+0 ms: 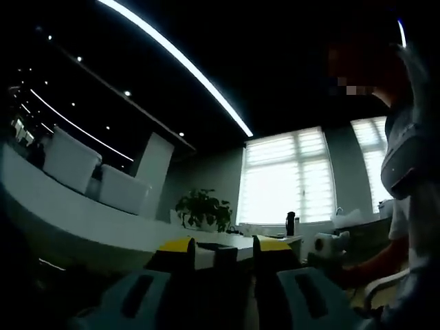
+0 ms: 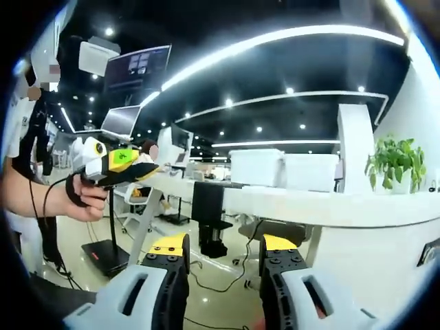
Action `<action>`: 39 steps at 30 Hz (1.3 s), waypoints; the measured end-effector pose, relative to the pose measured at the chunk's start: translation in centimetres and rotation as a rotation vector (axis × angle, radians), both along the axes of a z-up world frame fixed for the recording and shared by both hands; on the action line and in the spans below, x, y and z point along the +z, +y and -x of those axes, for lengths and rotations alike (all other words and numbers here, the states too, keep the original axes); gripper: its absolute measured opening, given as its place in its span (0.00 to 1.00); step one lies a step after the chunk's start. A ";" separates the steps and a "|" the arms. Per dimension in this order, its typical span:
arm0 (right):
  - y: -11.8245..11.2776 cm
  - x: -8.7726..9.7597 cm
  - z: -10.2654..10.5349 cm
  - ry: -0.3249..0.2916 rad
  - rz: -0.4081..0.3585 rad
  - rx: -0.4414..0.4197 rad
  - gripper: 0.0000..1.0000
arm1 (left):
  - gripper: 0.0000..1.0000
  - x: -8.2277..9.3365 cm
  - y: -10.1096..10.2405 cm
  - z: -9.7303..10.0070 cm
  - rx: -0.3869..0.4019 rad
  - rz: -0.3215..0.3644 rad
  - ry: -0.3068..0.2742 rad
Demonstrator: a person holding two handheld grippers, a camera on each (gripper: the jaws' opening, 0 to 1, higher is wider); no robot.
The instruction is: Clamp the fixed fixture on the desktop, loosen the retaining clip, secure it to the edge of the desk, and tighten the retaining clip.
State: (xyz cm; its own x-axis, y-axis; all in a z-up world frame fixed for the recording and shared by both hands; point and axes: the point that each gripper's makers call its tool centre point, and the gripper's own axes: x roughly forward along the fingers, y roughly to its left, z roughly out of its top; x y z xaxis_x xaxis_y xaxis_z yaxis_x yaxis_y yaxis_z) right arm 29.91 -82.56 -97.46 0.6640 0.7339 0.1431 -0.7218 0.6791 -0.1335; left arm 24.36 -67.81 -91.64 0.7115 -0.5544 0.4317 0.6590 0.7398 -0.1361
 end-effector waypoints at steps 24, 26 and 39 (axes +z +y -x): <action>-4.0 8.5 0.1 -0.073 -0.045 -0.044 0.38 | 0.33 4.8 3.5 3.3 0.161 -0.031 -0.037; -4.5 9.0 0.0 -0.077 -0.047 -0.048 0.38 | 0.32 5.6 4.1 3.6 0.180 -0.025 -0.044; -7.6 13.1 -0.3 -0.079 -0.054 -0.058 0.38 | 0.31 8.1 6.4 4.3 0.260 -0.110 -0.032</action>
